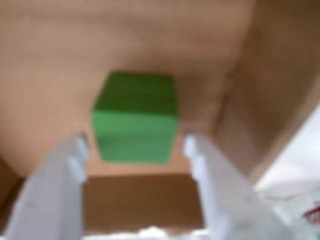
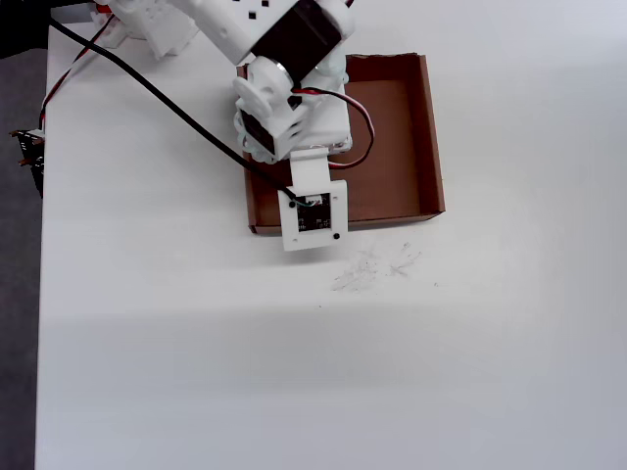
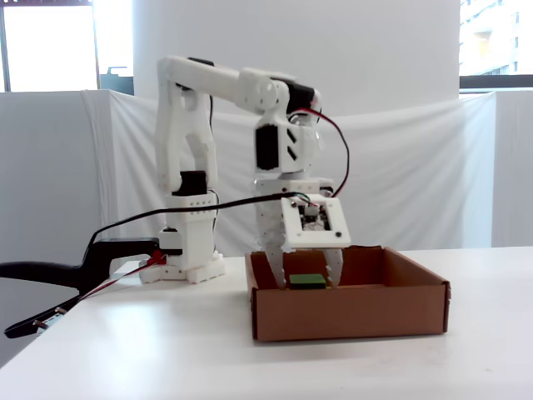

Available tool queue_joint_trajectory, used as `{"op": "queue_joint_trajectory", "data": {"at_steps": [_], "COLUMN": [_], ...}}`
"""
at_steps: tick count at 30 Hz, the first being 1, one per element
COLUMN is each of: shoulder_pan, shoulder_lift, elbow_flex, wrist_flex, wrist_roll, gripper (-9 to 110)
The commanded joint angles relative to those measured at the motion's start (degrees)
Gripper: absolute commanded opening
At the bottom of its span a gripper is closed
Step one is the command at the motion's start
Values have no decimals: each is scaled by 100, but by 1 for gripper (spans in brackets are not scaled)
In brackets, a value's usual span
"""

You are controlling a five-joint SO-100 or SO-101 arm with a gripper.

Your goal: Grasp a green cube and put it in a box.

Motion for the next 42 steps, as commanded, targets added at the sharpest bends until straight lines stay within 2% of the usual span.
{"op": "queue_joint_trajectory", "data": {"at_steps": [1,8,15,21,23,30,42], "shoulder_pan": [229,1028,2197,3278,3551,3797,3858], "shoulder_lift": [650,1644,2549,3366,3630,4904,6979], "elbow_flex": [-413,-826,-510,396,659,2435,4553], "wrist_flex": [352,773,1028,1090,1020,475,580], "wrist_roll": [-62,-167,-1239,-2549,-2681,-2716,-2997], "gripper": [28,27,26,24,24,22,20]}}
